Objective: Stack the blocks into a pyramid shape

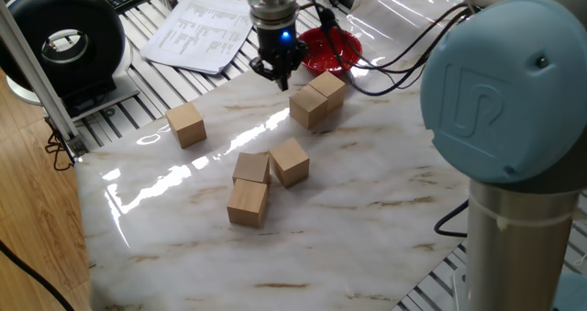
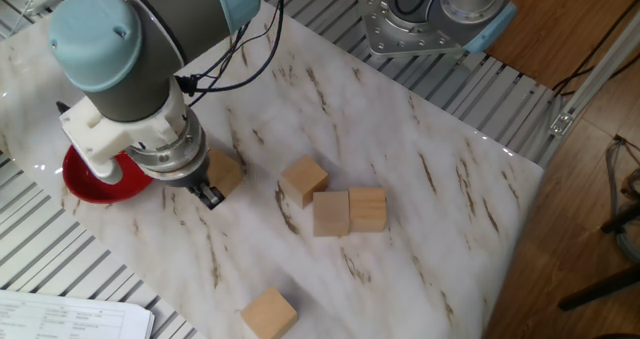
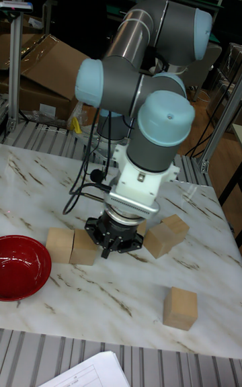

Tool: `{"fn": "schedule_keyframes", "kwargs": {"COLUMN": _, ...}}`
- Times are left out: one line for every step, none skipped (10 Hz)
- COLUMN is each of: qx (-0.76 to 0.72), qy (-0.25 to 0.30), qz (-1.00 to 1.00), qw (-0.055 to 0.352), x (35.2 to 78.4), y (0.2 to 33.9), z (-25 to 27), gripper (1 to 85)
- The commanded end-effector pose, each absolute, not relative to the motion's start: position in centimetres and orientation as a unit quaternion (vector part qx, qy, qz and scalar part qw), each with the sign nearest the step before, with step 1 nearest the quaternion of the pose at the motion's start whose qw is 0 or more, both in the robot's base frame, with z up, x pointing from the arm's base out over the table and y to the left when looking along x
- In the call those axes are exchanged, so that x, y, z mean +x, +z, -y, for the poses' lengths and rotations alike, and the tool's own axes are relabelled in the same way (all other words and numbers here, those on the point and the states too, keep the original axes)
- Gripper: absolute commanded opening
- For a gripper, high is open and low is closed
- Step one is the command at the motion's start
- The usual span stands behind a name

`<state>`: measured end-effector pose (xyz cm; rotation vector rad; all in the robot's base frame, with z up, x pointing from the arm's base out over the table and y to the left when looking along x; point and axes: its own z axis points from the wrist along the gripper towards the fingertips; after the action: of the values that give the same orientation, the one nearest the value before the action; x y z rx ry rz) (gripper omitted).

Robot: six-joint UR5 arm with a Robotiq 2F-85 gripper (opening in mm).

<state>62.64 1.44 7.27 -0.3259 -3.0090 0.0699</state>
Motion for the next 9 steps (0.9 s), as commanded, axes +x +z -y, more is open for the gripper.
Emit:
{"fn": "schedule_keyframes", "kwargs": {"qx": -0.125, "qy": 0.015, "qz": 0.990, "qw": 0.066, "x": 62.5, "y": 6.9, "z": -4.5, "gripper": 1.3}}
{"fn": "schedule_keyframes", "kwargs": {"qx": -0.126, "qy": 0.015, "qz": 0.990, "qw": 0.064, "x": 62.5, "y": 6.6, "z": -4.8, "gripper": 1.3}}
{"fn": "schedule_keyframes", "kwargs": {"qx": -0.131, "qy": 0.006, "qz": 0.989, "qw": 0.063, "x": 62.6, "y": 6.4, "z": -5.5, "gripper": 1.3}}
{"fn": "schedule_keyframes", "kwargs": {"qx": -0.132, "qy": -0.002, "qz": 0.990, "qw": 0.060, "x": 62.8, "y": 6.3, "z": -6.1, "gripper": 1.3}}
{"fn": "schedule_keyframes", "kwargs": {"qx": -0.125, "qy": -0.004, "qz": 0.991, "qw": 0.054, "x": 63.1, "y": 6.3, "z": -6.2, "gripper": 1.3}}
{"fn": "schedule_keyframes", "kwargs": {"qx": -0.123, "qy": -0.005, "qz": 0.991, "qw": 0.052, "x": 63.2, "y": 6.3, "z": -6.2, "gripper": 1.3}}
{"fn": "schedule_keyframes", "kwargs": {"qx": -0.119, "qy": -0.006, "qz": 0.992, "qw": 0.052, "x": 63.3, "y": 6.1, "z": -6.2, "gripper": 1.3}}
{"fn": "schedule_keyframes", "kwargs": {"qx": -0.117, "qy": -0.007, "qz": 0.992, "qw": 0.056, "x": 63.2, "y": 6.0, "z": -6.2, "gripper": 1.3}}
{"fn": "schedule_keyframes", "kwargs": {"qx": -0.110, "qy": -0.005, "qz": 0.992, "qw": 0.059, "x": 63.0, "y": 5.9, "z": -5.9, "gripper": 1.3}}
